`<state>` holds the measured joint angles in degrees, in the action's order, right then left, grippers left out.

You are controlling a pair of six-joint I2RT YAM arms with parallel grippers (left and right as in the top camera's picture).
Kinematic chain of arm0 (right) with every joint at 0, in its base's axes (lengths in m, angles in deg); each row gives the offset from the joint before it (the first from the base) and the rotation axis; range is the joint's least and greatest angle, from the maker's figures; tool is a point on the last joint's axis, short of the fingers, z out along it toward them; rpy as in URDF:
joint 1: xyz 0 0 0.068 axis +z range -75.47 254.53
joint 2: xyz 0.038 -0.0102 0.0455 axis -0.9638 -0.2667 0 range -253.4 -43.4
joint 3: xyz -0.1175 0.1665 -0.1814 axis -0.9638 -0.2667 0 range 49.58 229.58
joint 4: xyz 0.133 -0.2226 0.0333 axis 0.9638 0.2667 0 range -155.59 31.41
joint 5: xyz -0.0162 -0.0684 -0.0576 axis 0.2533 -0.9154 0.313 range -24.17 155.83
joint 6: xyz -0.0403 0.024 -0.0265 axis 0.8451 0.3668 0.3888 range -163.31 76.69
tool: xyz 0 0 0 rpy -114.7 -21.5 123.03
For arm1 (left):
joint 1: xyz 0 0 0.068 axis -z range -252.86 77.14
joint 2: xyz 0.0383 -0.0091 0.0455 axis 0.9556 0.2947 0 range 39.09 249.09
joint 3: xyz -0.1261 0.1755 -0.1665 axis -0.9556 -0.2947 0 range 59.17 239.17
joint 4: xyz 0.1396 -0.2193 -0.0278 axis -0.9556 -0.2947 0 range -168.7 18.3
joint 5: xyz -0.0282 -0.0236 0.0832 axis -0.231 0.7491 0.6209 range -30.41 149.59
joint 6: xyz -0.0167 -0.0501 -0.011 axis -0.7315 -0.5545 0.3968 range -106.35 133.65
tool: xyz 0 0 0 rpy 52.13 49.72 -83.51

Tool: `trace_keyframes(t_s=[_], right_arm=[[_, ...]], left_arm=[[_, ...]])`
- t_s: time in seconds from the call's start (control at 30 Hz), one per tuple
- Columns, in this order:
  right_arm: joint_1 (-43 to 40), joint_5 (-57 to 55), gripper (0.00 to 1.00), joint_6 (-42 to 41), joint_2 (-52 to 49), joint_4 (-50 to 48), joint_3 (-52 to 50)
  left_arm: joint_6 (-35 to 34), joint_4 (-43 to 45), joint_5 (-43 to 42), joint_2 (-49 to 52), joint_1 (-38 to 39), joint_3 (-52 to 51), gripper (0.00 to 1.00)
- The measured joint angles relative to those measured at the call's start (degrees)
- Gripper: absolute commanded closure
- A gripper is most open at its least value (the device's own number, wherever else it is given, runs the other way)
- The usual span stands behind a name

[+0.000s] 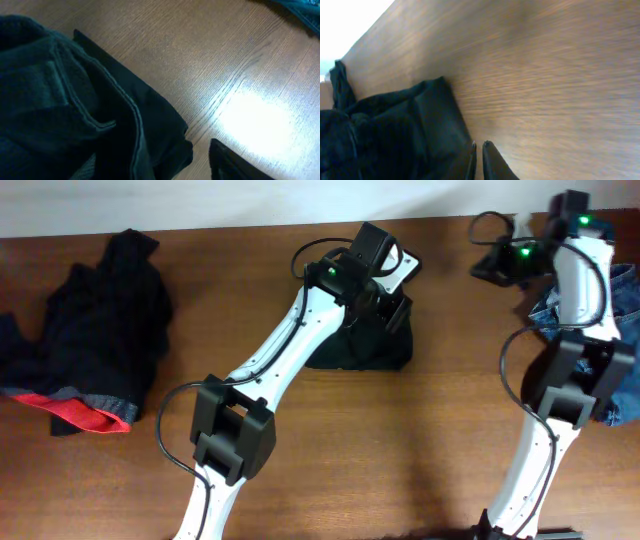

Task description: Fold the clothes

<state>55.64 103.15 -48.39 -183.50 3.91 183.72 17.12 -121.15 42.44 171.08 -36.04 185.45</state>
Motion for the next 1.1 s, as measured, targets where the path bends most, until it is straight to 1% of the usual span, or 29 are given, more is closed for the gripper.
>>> trace_keyframes(t_s=[0.03,0.07,0.1,0.13,0.23,0.5,0.83,0.93,1.0,1.07,1.1], right_arm=[[-0.7,0.0,0.9,-0.07,0.0,0.33,0.0],[-1.51,0.0,0.9,-0.15,0.0,0.83,0.0],[-2.45,-0.02,0.9,-0.26,0.0,1.07,0.0],[-3.15,0.0,0.9,-0.31,0.0,1.27,0.0],[-3.89,-0.02,0.9,-0.48,0.0,1.9,0.0],[-3.89,-0.02,0.91,-0.46,0.0,2.05,0.0],[-3.89,0.0,0.91,-0.46,0.0,2.05,0.0],[-3.89,0.0,0.91,-0.39,0.0,2.03,0.0],[-3.89,-0.02,0.94,-0.42,0.0,1.9,0.0],[-3.89,-0.02,0.95,-0.31,0.0,1.86,0.0],[-3.89,-0.02,0.96,-0.33,0.0,1.84,0.0]], left_arm=[[-0.07,0.74,-0.04,0.22,0.13,0.0,0.24],[-0.13,2.08,-0.13,0.66,0.35,0.04,0.13],[-0.02,3.54,-0.15,1.44,0.83,0.07,0.05],[-0.24,4.55,-0.22,2.14,1.31,0.07,0.01],[0.04,7.98,-0.17,4.46,3.69,0.07,0.01],[0.0,8.39,-0.63,6.58,8.96,0.07,0.01],[-0.02,8.68,-1.05,6.64,9.29,0.46,0.01],[-0.02,8.37,-1.05,6.86,9.16,3.91,0.01],[-0.02,6.51,-1.18,7.06,8.79,7.52,0.01],[-0.02,3.72,-1.36,7.23,7.85,12.52,0.01],[0.0,0.81,-1.49,7.26,6.82,16.96,0.01]])
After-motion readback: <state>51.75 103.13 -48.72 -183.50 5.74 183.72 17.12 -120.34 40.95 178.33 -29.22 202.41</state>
